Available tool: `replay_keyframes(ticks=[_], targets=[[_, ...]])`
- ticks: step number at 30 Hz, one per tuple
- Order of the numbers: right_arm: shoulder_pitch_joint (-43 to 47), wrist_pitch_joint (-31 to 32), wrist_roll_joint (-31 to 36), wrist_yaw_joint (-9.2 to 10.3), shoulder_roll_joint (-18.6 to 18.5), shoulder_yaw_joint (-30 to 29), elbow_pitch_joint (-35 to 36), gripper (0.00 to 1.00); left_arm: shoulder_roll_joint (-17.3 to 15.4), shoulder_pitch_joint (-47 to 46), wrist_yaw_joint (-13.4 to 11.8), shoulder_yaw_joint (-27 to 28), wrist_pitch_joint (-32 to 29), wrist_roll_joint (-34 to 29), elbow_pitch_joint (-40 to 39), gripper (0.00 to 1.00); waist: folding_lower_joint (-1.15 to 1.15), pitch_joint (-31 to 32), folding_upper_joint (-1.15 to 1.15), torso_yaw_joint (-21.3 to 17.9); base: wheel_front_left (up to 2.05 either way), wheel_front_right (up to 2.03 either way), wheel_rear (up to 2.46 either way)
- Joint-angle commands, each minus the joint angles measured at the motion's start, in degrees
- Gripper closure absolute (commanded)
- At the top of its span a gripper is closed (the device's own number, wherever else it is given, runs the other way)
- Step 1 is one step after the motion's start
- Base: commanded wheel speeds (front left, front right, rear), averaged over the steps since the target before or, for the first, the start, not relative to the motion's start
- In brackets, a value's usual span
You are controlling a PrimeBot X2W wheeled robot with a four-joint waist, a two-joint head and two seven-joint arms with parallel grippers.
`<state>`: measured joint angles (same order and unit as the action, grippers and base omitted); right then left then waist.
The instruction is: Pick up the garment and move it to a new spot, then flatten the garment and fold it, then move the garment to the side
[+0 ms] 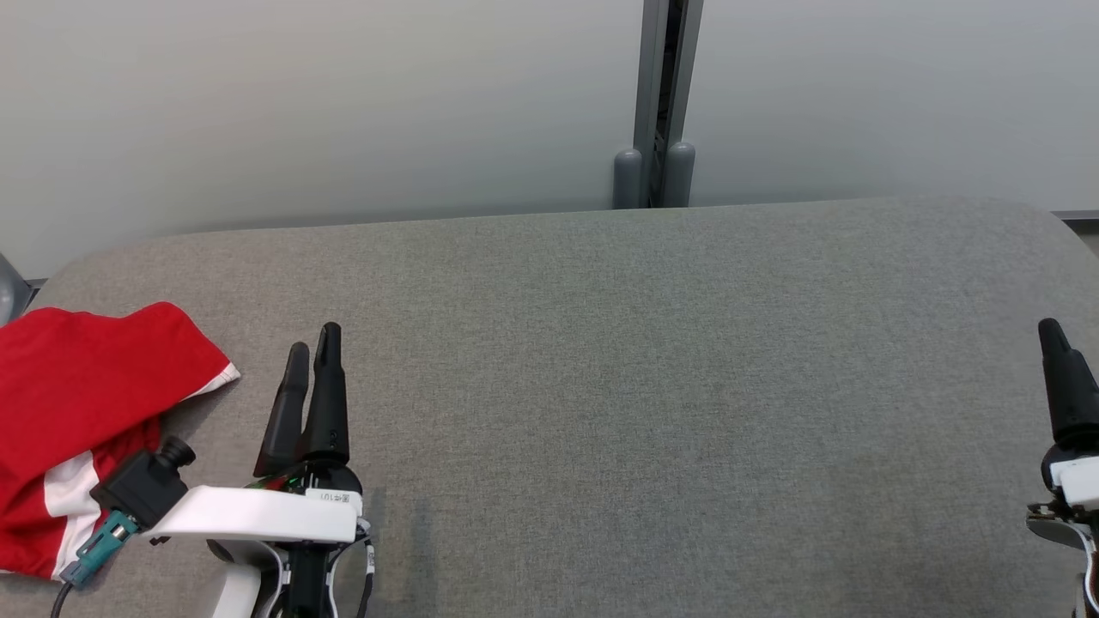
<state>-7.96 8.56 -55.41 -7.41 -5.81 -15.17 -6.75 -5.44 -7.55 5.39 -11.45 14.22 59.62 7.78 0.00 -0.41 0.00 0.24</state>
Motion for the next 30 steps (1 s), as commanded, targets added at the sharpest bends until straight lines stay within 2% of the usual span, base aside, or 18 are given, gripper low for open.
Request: replay_keyframes(ticks=[1,10,30], targets=[[-1.7,-0.8,2.2,-0.08,-1.0,0.7,1.2,0.00,-0.7,-1.8,-0.4,0.3,0.2,-1.8,-1.0,0.00,0.00,0.0,0.00,0.0,0.00,0.00,0.00],[-1.3,-4.2,15.0,-0.09,-1.4,4.4,2.5,0.00,-3.0,-1.5,-3.0,-1.0,0.1,-13.1,-1.3,0.00,0.00,0.3,0.00,0.2,0.00,0.00,0.00],[-0.4,-11.3,31.1,-0.10,-0.1,11.4,-2.1,0.00,-5.5,-1.4,-7.0,-0.9,-2.7,-28.7,1.0,0.00,0.00,0.2,0.00,0.5,0.00,0.00,0.00]])
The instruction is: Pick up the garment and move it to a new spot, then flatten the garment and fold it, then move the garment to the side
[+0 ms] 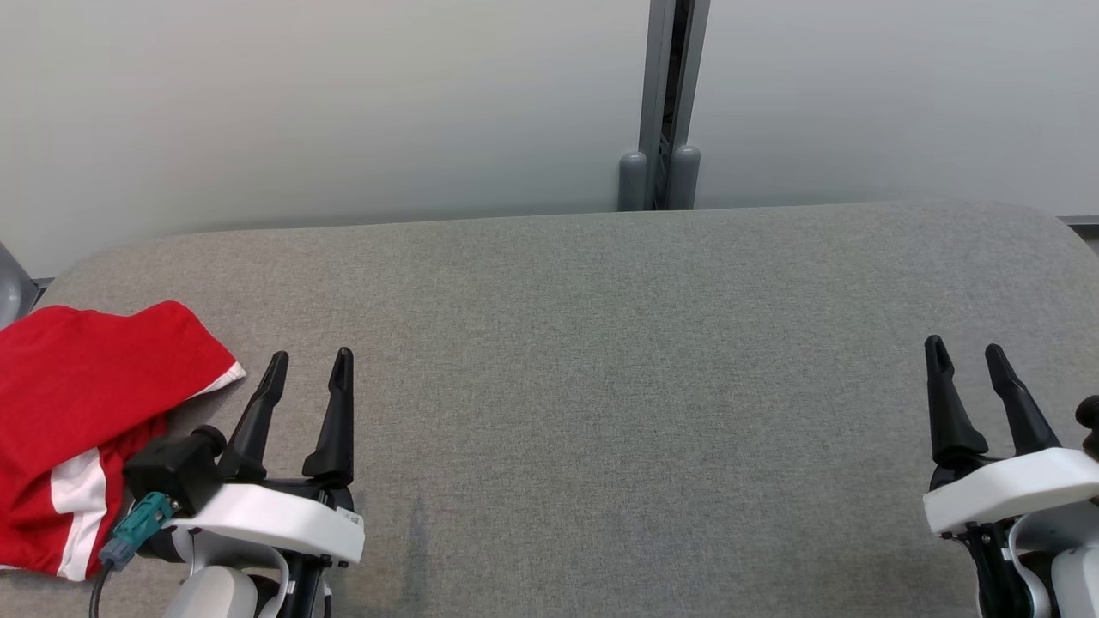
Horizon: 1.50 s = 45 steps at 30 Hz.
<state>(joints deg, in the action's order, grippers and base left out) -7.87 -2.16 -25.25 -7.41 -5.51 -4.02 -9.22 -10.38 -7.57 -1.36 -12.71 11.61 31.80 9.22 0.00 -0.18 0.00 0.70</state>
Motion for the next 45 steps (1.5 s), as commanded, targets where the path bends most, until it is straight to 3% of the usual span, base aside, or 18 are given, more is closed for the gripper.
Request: replay_keyframes(ticks=[1,17,45], targets=[[-0.5,-0.9,1.4,-0.11,-0.4,0.4,0.2,0.00,-0.6,-1.2,-0.4,0.4,-0.2,-1.4,-0.4,0.00,0.00,0.0,0.00,0.0,0.00,0.00,0.00],[0.1,-5.4,10.3,-0.11,0.6,3.7,-3.4,0.00,-0.9,0.7,-2.1,1.2,-1.5,-8.1,0.9,0.00,0.00,0.2,0.00,0.1,0.00,0.00,0.00],[1.4,-8.1,16.4,-0.13,2.1,4.6,-3.2,0.00,-1.6,0.1,-2.5,2.4,-6.3,-13.6,1.5,0.00,0.00,0.0,0.00,-0.3,0.00,0.00,0.00]])
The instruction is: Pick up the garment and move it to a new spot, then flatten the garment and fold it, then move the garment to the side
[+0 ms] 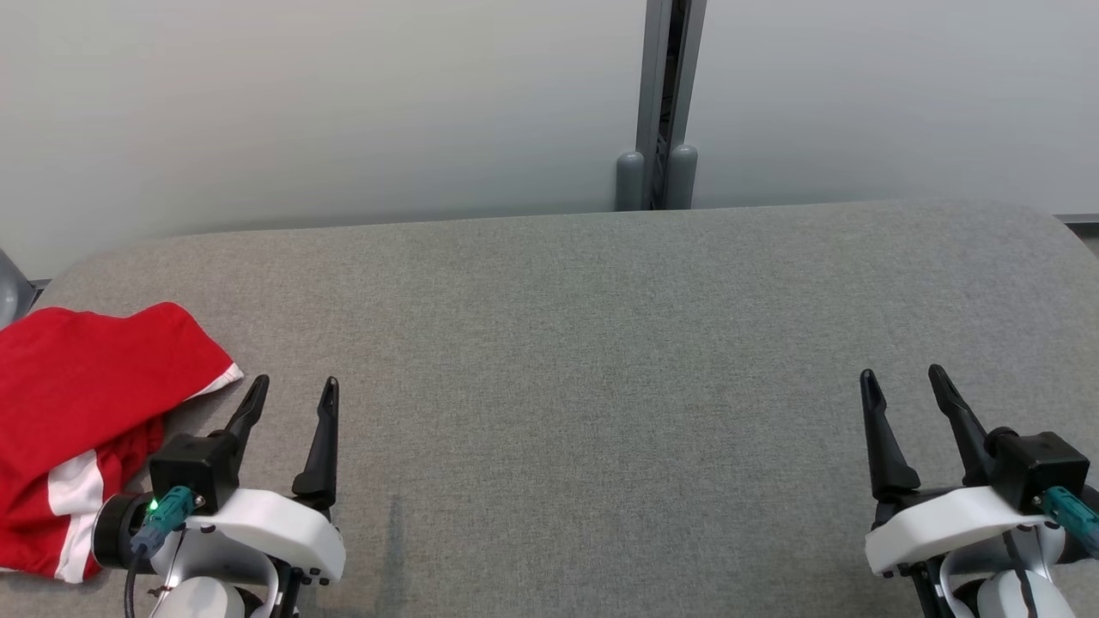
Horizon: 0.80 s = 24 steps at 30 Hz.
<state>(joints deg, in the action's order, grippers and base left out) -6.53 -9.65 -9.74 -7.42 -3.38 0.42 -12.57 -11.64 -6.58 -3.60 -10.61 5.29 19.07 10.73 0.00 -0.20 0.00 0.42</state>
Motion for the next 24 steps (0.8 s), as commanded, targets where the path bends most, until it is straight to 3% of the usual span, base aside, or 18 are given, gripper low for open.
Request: replay_keyframes(ticks=[1,24], targets=[[0.1,-0.8,1.1,-0.11,0.0,0.2,0.1,0.00,-0.3,-0.9,-0.4,0.3,-0.1,-1.1,0.1,0.00,0.00,0.0,0.00,0.0,0.00,0.00,0.00],[0.7,-0.2,-0.1,-0.11,0.3,-1.0,0.1,0.00,-0.4,-1.0,-0.9,-0.2,-0.7,-0.4,0.9,0.00,0.00,-0.1,0.00,0.1,0.00,0.00,0.00]])
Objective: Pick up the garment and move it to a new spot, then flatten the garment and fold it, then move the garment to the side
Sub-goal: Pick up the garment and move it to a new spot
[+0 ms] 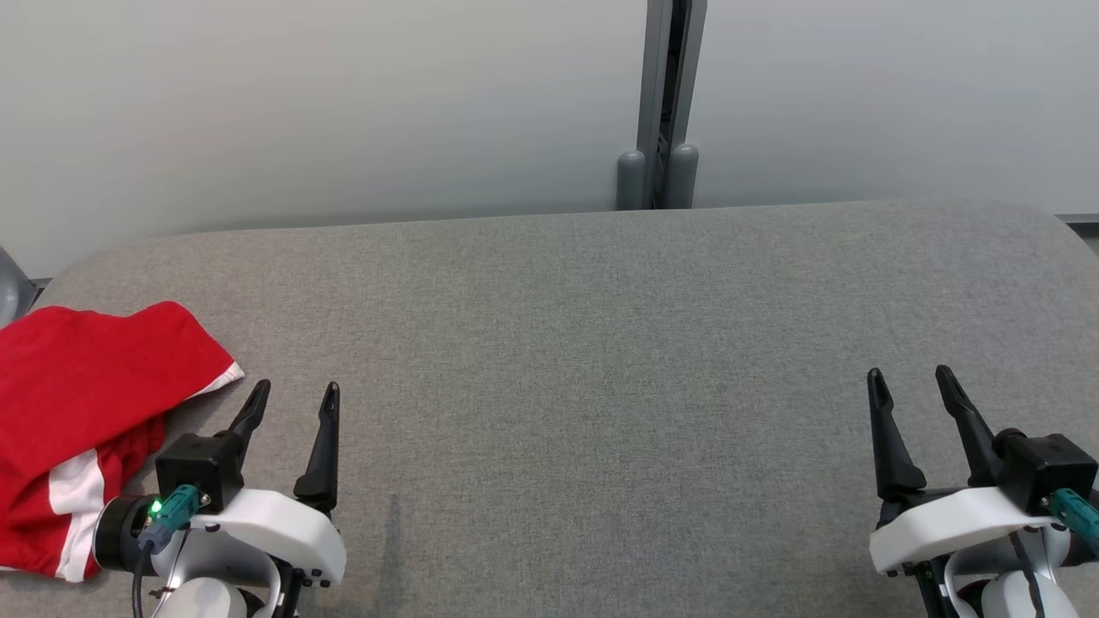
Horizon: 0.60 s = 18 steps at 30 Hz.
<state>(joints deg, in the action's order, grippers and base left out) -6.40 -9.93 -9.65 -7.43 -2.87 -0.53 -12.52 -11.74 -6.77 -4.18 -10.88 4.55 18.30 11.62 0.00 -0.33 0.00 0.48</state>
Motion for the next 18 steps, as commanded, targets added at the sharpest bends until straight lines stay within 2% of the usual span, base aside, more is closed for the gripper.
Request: replay_keyframes(ticks=[1,18], targets=[[0.7,0.2,-0.2,-0.10,-0.2,-0.1,0.1,0.00,-0.2,-0.7,-0.3,0.0,0.0,0.5,0.1,0.00,0.00,0.0,0.00,0.0,0.00,0.00,0.00],[0.7,1.0,-0.4,-0.10,-0.2,-0.7,0.6,0.00,0.0,-1.3,-0.9,-0.9,0.4,1.1,0.3,0.00,0.00,-0.2,0.00,1.3,0.00,0.00,0.00]])
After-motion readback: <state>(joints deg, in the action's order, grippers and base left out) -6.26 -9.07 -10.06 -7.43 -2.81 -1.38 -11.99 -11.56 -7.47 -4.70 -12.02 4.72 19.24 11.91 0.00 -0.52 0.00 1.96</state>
